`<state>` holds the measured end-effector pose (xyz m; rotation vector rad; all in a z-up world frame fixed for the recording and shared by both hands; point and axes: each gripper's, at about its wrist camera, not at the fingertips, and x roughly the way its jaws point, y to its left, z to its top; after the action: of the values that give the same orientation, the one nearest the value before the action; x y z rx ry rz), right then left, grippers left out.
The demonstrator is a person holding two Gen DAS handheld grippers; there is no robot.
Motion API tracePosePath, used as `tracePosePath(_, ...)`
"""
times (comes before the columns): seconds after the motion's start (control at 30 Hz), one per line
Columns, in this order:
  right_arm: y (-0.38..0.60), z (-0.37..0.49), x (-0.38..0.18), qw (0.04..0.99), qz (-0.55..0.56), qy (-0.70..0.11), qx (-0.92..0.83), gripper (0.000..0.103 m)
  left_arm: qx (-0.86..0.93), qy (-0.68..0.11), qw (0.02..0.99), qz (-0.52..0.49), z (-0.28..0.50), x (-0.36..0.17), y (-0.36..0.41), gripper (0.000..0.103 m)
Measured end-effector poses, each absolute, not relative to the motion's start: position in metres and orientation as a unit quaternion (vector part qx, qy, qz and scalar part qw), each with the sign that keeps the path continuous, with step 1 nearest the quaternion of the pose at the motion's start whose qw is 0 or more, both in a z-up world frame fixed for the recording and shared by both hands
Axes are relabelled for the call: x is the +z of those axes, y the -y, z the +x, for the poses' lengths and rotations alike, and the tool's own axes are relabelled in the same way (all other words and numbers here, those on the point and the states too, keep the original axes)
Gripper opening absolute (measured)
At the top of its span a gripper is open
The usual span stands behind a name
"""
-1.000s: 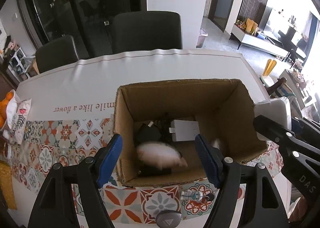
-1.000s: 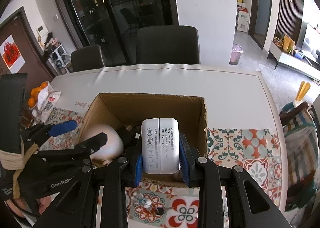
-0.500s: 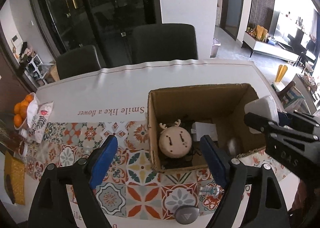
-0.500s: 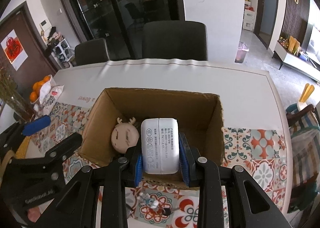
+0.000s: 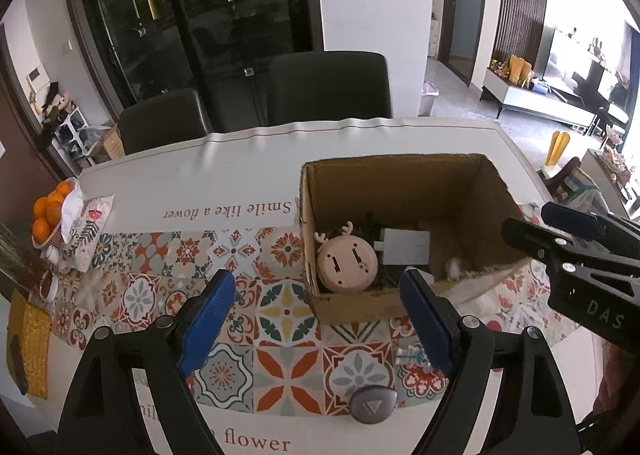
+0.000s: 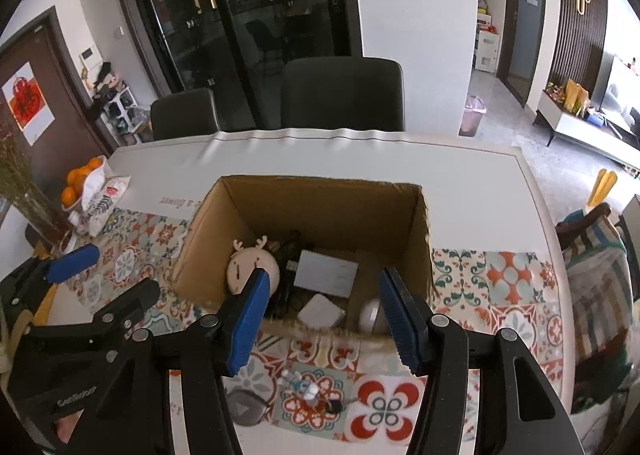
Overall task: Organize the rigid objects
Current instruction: 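Withdraw both open tools from the box back over the table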
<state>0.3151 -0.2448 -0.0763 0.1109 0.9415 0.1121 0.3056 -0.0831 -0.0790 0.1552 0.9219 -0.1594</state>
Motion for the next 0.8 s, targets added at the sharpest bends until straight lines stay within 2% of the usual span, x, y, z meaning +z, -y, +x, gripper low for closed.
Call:
tracePosePath(0.33, 0.244, 0.273, -0.091, 0.879, 0.069, -0.468, 0.059, 0.057, -0.091, -0.463, 0.879, 0.071, 0.267, -0.099, 0.083, 0.085)
tracePosePath(0.8, 0.241, 0.240, -0.147, 0.844, 0.067, -0.528, 0.061, 0.057, -0.109, -0.524, 0.842, 0.070, 0.242, -0.156, 0.090, 0.085)
